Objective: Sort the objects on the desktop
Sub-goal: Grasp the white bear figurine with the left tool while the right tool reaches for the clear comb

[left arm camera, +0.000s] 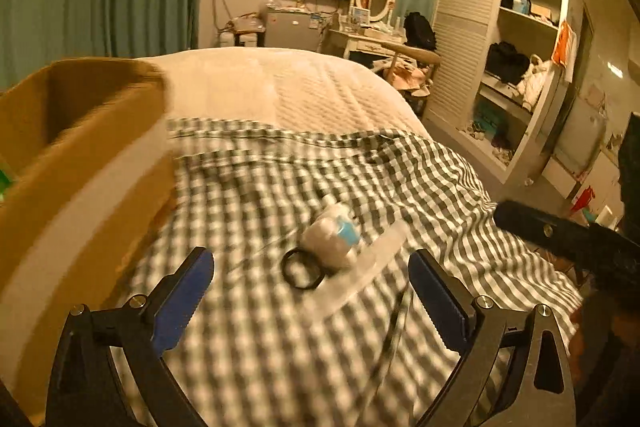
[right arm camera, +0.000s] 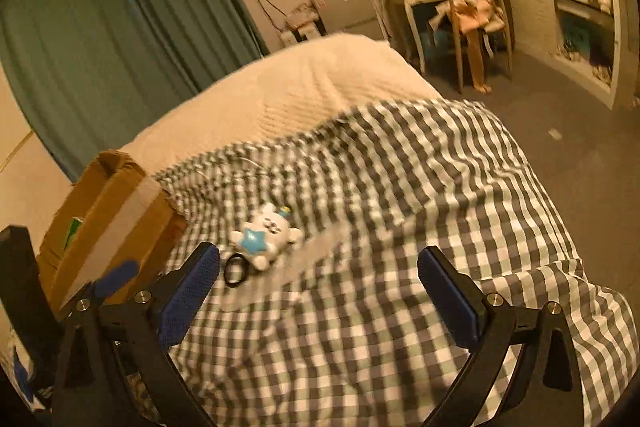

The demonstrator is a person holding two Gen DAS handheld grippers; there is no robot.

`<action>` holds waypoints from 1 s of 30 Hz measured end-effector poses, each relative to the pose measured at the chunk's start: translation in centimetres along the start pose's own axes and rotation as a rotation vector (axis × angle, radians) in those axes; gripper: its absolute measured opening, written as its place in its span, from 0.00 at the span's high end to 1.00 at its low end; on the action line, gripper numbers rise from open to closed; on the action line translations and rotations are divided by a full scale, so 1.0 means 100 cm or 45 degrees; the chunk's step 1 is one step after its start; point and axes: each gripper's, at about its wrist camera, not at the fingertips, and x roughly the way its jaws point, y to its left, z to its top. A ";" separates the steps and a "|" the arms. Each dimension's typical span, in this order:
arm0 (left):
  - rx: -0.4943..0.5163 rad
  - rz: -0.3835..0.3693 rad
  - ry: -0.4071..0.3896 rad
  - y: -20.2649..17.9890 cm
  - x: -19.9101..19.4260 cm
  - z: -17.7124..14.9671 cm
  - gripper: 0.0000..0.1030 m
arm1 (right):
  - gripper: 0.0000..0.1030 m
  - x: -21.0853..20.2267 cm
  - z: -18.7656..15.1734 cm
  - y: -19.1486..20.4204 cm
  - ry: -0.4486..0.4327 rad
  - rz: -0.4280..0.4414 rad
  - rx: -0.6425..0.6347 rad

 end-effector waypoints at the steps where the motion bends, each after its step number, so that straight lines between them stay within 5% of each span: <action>1: 0.014 0.003 0.009 -0.005 0.013 0.001 0.03 | 0.03 0.002 0.001 -0.004 -0.003 -0.019 0.007; 4: 0.034 0.042 0.024 -0.014 0.046 0.000 0.03 | 0.03 0.005 0.004 -0.017 -0.019 -0.056 0.054; 8: 0.005 0.104 0.109 -0.012 0.083 -0.002 0.24 | 0.03 0.012 0.006 -0.035 -0.006 -0.056 0.169; 12: -0.106 -0.008 0.202 0.000 0.105 -0.004 0.25 | 0.03 0.017 0.005 -0.042 0.008 -0.059 0.211; 15: -0.074 -0.067 0.230 -0.003 0.111 -0.002 0.26 | 0.03 0.023 0.003 -0.039 0.024 -0.050 0.214; 16: -0.052 -0.070 0.234 -0.004 0.112 -0.001 0.42 | 0.03 0.024 0.002 -0.037 0.028 -0.047 0.211; 17: -0.026 -0.065 0.243 -0.006 0.113 0.000 0.46 | 0.03 0.025 0.001 -0.035 0.033 -0.042 0.204; 20: -0.006 -0.015 0.217 -0.005 0.104 0.009 0.47 | 0.03 0.028 -0.001 -0.026 0.049 -0.046 0.157; 24: -0.172 0.034 0.099 0.018 0.053 0.016 0.47 | 0.03 0.029 0.000 -0.016 0.034 -0.038 0.121; 30: -0.281 0.289 0.017 0.048 0.020 -0.009 0.47 | 0.06 0.054 -0.009 0.020 0.119 0.030 0.074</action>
